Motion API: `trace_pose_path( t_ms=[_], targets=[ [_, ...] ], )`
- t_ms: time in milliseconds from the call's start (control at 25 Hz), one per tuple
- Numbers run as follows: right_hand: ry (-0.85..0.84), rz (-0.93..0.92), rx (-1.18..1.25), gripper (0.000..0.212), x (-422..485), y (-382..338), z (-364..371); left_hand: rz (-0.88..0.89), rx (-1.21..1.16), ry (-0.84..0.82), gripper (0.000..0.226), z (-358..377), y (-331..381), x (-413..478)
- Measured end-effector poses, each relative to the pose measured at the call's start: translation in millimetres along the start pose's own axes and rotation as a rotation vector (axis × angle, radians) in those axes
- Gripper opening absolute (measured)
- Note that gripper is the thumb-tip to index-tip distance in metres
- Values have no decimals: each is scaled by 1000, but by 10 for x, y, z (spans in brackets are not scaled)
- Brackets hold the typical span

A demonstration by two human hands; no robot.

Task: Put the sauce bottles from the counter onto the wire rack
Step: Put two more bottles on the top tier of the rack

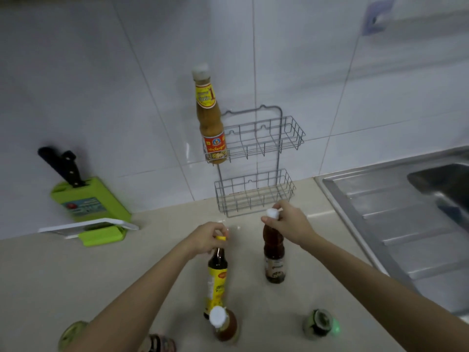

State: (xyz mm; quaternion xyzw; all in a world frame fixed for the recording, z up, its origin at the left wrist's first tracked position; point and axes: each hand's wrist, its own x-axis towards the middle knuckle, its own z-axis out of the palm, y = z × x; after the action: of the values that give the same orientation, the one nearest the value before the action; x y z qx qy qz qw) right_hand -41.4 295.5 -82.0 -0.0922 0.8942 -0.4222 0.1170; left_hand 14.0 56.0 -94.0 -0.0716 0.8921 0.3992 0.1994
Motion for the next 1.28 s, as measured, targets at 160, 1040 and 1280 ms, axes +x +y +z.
trace_pose_path(
  t_ms=[160, 1040, 1280],
  targets=[
    [83, -2, -104, 47, -80, -96, -53, 19, 168, 48, 13, -103, 9, -188],
    [669, -424, 293, 30, 421, -1881, -1490, 524, 231, 825, 10, -1708, 2252, -750],
    [534, -427, 239, 25, 823, -1854, -1369, 522, 300, 950, 8, -1522, 2297, -439]
  ],
)
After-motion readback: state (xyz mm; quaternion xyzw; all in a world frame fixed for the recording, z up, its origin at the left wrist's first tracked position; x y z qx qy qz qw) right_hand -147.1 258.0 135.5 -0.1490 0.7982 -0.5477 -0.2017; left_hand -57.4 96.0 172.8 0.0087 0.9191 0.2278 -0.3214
